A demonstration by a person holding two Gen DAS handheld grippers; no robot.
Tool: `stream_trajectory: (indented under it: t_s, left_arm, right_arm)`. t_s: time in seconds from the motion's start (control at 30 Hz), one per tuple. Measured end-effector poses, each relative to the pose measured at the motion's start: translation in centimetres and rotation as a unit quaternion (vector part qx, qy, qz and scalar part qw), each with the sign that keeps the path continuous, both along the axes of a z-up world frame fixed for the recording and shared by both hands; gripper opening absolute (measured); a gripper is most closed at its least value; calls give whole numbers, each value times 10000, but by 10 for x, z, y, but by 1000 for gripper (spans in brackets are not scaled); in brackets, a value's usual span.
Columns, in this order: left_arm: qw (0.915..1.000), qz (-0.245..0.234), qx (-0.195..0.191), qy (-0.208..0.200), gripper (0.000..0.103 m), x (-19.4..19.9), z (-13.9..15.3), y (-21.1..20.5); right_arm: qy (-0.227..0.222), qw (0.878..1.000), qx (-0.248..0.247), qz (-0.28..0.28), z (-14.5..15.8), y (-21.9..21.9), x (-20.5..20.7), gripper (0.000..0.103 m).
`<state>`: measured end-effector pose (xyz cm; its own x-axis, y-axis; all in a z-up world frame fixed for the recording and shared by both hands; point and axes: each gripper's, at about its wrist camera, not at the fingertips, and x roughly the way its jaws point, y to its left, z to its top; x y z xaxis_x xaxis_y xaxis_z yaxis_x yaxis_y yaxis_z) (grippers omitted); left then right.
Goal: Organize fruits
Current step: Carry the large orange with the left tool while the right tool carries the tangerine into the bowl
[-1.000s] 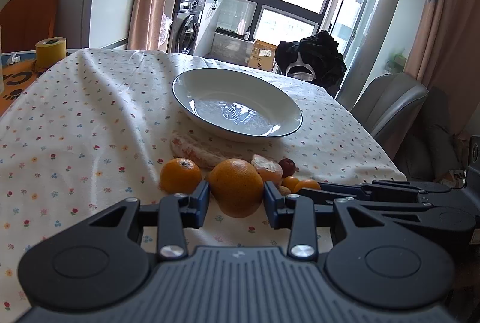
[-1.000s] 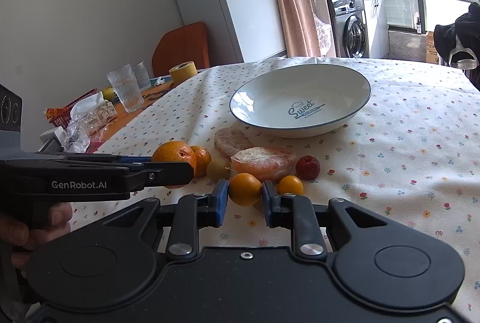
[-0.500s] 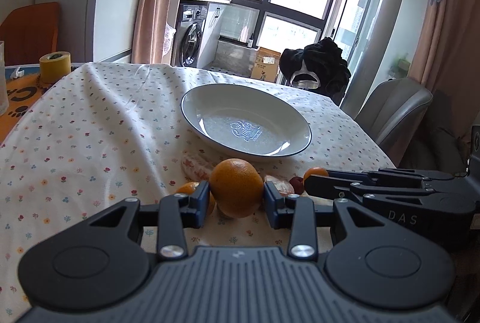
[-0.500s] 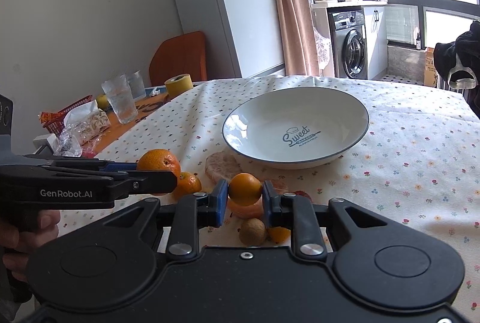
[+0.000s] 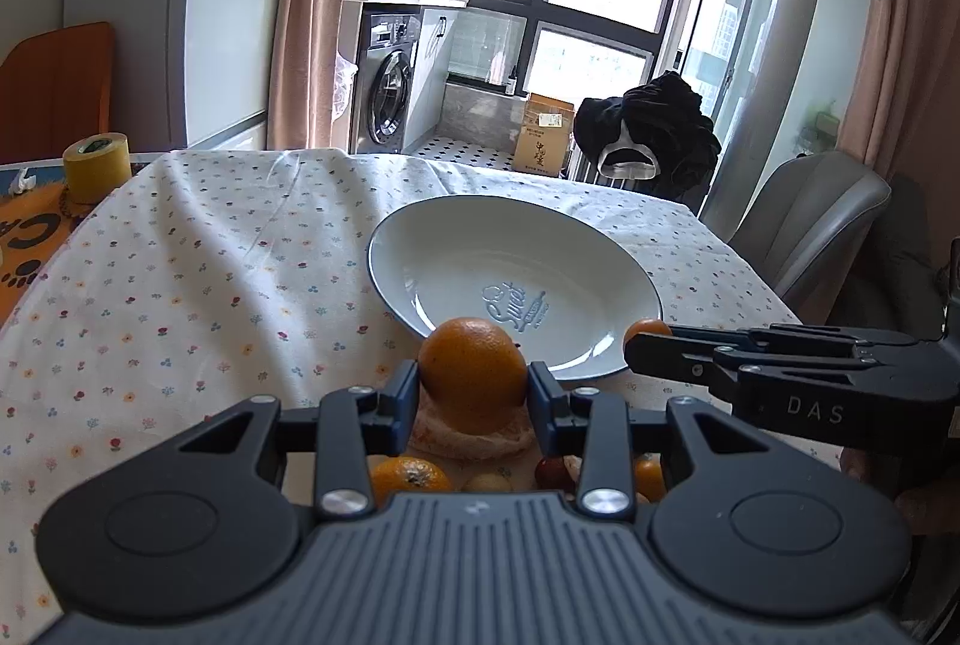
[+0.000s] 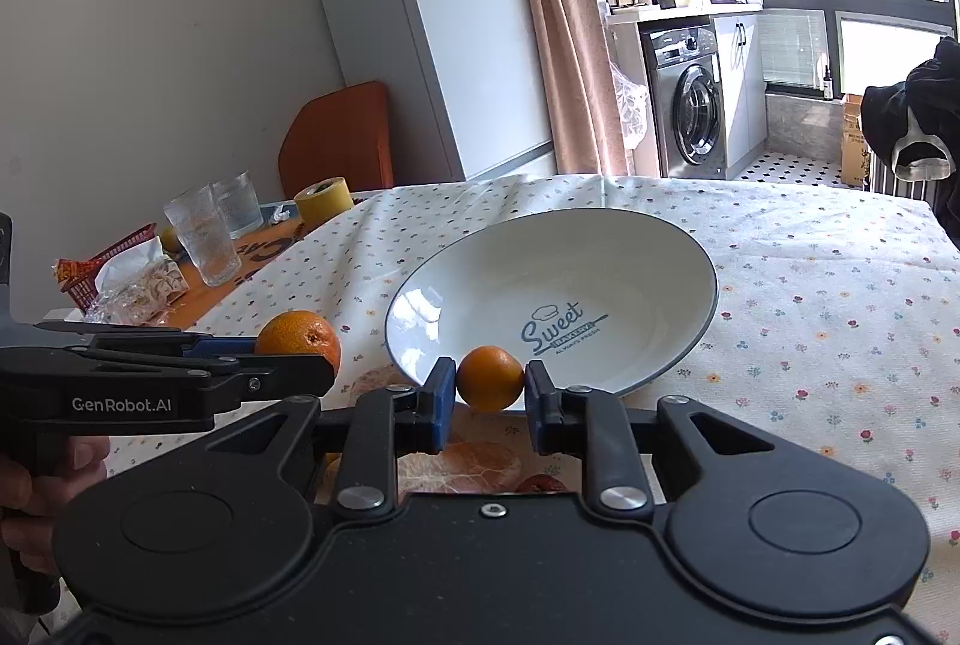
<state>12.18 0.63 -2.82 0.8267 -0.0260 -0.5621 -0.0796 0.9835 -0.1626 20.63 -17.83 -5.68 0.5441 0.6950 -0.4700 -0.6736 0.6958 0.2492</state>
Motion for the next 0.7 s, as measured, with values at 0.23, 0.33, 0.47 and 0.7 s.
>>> stream_trajectory:
  t_s: [0.23,0.33,0.47,0.7]
  left_arm:
    - [10000,26,87,-3,37,23,6,3]
    - [9999,15,129,-20,37,33,11,3]
    - [9999,17,138,-29,37,44,14,2]
    - [9996,-62,228,139,37,65,8,0]
  right_arm:
    - [103,9999,37,-84,1,11,27,23]
    - [194,9997,66,-122,3,14,36,23]
    - [253,9995,85,-178,3,18,48,23]
    - [283,9990,144,-301,-13,19,64,23]
